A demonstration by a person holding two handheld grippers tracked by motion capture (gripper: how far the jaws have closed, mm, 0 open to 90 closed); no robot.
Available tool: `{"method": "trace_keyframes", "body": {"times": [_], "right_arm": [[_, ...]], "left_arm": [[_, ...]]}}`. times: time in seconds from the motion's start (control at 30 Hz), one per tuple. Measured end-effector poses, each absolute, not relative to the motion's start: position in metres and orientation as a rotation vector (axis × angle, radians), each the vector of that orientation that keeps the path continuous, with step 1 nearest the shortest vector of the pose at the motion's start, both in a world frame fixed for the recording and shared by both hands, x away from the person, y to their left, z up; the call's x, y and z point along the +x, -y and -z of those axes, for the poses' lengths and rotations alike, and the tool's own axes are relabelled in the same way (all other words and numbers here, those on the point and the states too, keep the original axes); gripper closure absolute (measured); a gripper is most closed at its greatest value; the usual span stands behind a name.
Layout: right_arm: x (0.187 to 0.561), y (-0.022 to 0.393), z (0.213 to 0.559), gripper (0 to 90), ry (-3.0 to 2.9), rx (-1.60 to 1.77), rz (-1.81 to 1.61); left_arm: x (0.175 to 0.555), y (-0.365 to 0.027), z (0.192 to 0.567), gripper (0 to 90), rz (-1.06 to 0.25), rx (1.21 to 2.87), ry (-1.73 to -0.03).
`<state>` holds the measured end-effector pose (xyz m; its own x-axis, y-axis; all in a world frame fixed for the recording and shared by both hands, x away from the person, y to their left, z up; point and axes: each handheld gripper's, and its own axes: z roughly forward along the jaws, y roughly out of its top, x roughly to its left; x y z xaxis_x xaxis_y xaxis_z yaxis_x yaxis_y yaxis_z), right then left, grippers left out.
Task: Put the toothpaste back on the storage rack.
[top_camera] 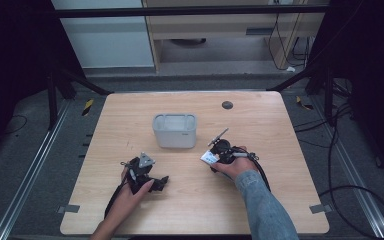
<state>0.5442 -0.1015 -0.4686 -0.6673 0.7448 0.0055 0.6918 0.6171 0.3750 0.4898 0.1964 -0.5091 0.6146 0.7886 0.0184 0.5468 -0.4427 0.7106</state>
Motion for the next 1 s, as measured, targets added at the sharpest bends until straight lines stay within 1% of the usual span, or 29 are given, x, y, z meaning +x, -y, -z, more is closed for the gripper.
{"method": "trace_keyframes", "body": {"times": [0.53,0.63,0.93,1.0], "right_arm": [[0.5518,0.0992,0.4716,49.6,-2.702,1.215,-0.514],[0.5521,0.0992,0.471,53.6,-2.708,1.205,-0.507],[0.5506,0.0976,0.471,55.7,-2.71,1.171,-0.487],[0.5499,0.098,0.4708,59.4,-2.706,1.174,-0.492]], "left_arm": [[0.4898,-0.1964,0.5092,0.0,-0.459,2.16,-1.045],[0.4898,-0.1964,0.5092,0.0,-0.459,2.159,-1.045],[0.4898,-0.1964,0.5092,0.0,-0.459,2.16,-1.045],[0.4897,-0.1964,0.5092,0.0,-0.459,2.16,-1.045]]}}
